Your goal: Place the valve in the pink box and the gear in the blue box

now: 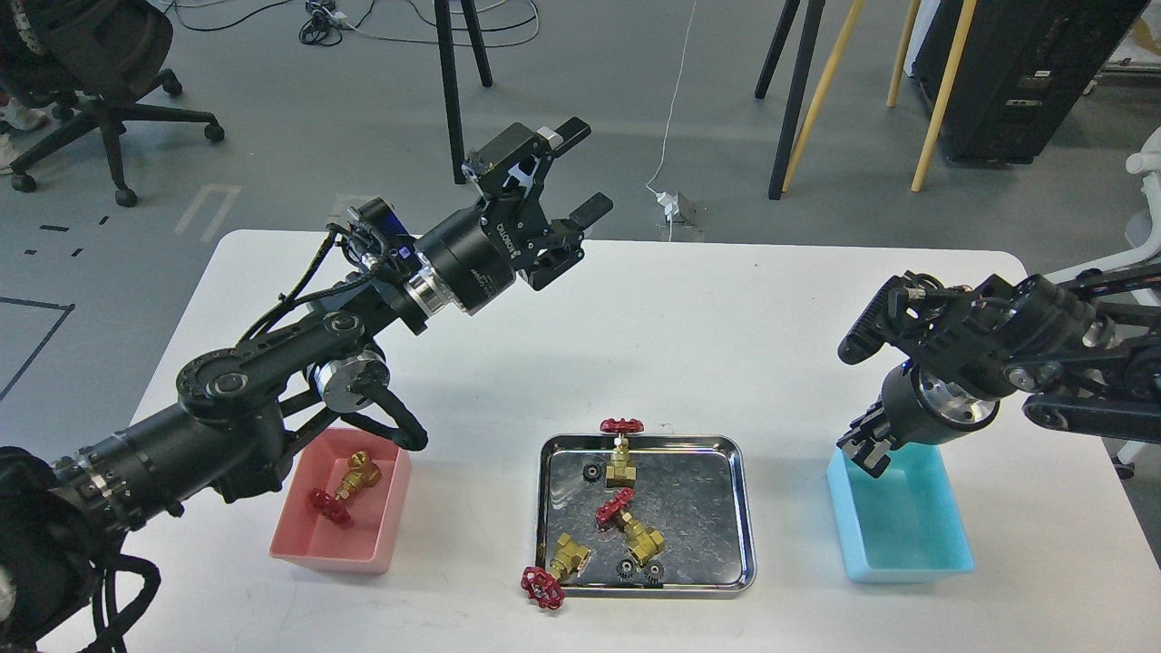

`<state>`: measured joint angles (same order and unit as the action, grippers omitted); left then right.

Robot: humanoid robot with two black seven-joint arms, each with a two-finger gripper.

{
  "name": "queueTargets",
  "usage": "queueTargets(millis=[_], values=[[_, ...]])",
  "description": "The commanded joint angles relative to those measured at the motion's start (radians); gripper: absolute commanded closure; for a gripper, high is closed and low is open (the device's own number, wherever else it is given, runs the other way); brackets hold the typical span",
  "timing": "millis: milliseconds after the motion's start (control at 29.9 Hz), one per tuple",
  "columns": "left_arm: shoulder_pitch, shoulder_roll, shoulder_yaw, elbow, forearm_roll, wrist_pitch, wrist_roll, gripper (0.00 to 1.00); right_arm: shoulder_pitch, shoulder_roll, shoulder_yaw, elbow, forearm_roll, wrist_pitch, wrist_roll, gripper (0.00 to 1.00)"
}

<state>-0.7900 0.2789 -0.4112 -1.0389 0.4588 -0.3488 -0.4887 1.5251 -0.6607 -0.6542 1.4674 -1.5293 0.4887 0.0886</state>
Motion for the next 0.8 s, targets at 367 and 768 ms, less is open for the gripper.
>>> queueTargets(millis=[367,768], values=[[0.0,0.0,0.0,-0.001,-0.002,-0.001,0.0,0.09,-0.037,-0.08,-0.025,0.033,-0.014,0.0,-0.003,0.78],[-0.003,0.003,-0.001,-0.001,-0.005,0.001,0.0,0.09,-0.137,-0.243,0.253,0.033,0.066,0.0,-0.001,0.0]])
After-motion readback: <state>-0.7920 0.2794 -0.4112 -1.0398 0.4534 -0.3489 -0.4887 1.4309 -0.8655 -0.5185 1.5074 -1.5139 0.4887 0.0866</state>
